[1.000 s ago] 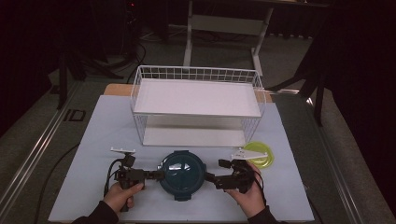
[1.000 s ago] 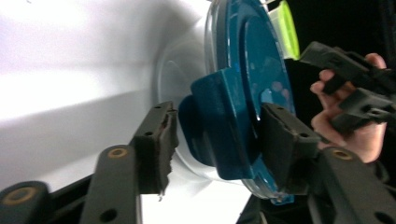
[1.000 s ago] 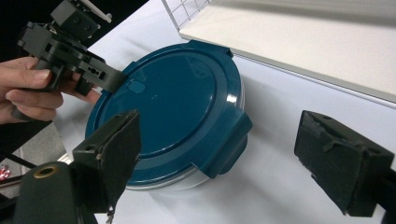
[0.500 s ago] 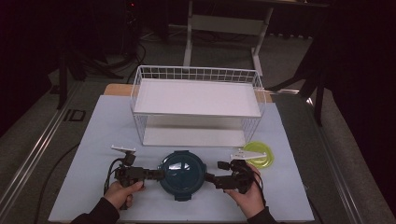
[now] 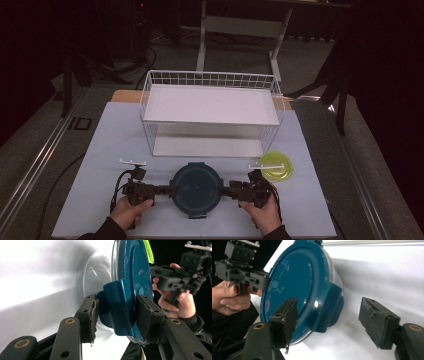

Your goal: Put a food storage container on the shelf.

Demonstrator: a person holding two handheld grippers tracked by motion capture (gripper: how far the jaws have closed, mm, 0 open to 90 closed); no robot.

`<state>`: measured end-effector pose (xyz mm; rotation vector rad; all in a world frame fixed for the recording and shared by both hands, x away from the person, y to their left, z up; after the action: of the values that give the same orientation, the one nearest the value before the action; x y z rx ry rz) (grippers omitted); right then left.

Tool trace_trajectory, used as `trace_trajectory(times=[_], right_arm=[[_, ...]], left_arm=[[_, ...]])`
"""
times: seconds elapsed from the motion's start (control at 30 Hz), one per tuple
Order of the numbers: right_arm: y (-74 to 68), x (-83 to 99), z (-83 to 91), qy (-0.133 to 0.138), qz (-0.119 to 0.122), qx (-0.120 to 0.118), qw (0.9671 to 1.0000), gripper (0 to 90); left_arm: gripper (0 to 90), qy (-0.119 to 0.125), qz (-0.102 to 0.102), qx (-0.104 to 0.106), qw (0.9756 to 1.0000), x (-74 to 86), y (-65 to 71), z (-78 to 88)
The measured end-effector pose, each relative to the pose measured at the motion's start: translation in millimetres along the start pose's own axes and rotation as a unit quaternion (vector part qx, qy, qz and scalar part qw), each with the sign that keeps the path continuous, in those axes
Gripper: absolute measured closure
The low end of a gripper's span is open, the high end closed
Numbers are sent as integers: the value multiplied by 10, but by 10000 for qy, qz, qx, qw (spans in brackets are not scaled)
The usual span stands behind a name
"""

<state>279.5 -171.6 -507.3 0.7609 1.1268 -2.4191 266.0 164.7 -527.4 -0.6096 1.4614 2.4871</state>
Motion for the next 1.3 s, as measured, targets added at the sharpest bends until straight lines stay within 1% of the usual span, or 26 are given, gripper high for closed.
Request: trace_trajectory(times=[0.07,0.1,0.13,0.17,0.23,0.27,0.3,0.43,0.47,0.5,0.57,0.7,0.77,0.87,0.9,1.0,1.07,1.13,1.17,1.23,1.27,1.3], right_arm=[[26,-1,-2,-33,-40,19,10000,361],[33,2,-7,-80,-62,-22,9999,385],[34,8,-14,-113,-111,-65,9999,387],[35,13,-23,-146,-112,-73,9998,397],[43,26,-45,-211,-240,-180,9993,399],[43,30,-52,-238,-292,-225,9990,401],[40,32,-61,-275,-296,-274,9988,398],[30,29,-63,-327,-339,-342,9983,433],[33,31,-64,-330,-389,-382,9980,451],[41,32,-66,-350,-466,-458,9972,464],[51,40,-68,-328,-535,-592,9963,514],[43,36,-63,-380,-522,-597,9961,519],[29,37,-59,-403,-545,-613,9958,525],[-2,43,-53,-377,-462,-585,9965,527],[-11,50,-48,-365,-483,-576,9965,528],[-28,61,-30,-352,-422,-558,9969,534],[-36,68,-23,-330,-431,-567,9969,539],[-45,67,-16,-333,-472,-580,9966,547],[-51,67,-10,-323,-482,-573,9967,549],[-66,63,2,-331,-439,-543,9970,552],[-68,59,6,-313,-378,-514,9975,552],[-71,53,10,-317,-374,-501,9975,552]], left_arm=[[538,14,-98,21,9999,6,15,-2],[539,13,-148,26,9999,7,19,-3],[540,4,-178,35,9998,7,20,-3],[540,-8,-215,48,9998,6,24,-2],[542,-5,-230,47,9997,12,30,-1],[542,-25,-279,57,9996,12,33,3],[543,-34,-304,59,9995,15,35,5],[544,-39,-313,39,9995,25,47,10],[544,-45,-335,51,9994,25,45,11],[544,-33,-316,59,9995,26,41,10],[544,-33,-283,74,9996,26,30,9],[547,-21,-274,60,9996,35,39,13],[547,12,-185,24,9998,43,40,11],[553,70,-78,25,9999,62,38,19],[554,69,-99,-17,9999,66,52,23],[560,96,-98,-116,9998,86,108,35],[564,131,-42,-143,9998,98,127,40],[567,131,-73,-187,9997,109,155,47],[568,111,-128,-204,9996,112,164,53],[569,164,-213,-227,9994,123,182,51],[569,168,-192,-214,9994,122,177,48],[569,199,-168,-205,9995,119,172,42]])
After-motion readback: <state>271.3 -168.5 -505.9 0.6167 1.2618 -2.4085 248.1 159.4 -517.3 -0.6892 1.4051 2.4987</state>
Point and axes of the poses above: each handheld gripper's, and its own axes: z roughly backward along the jaws, x roughly out of its underside, y roughly to its right, the point moved 2 cm from there along -z, roughly forward along the jaws, and after that the axes turned 3 degrees about y, right-handed, at the moved point
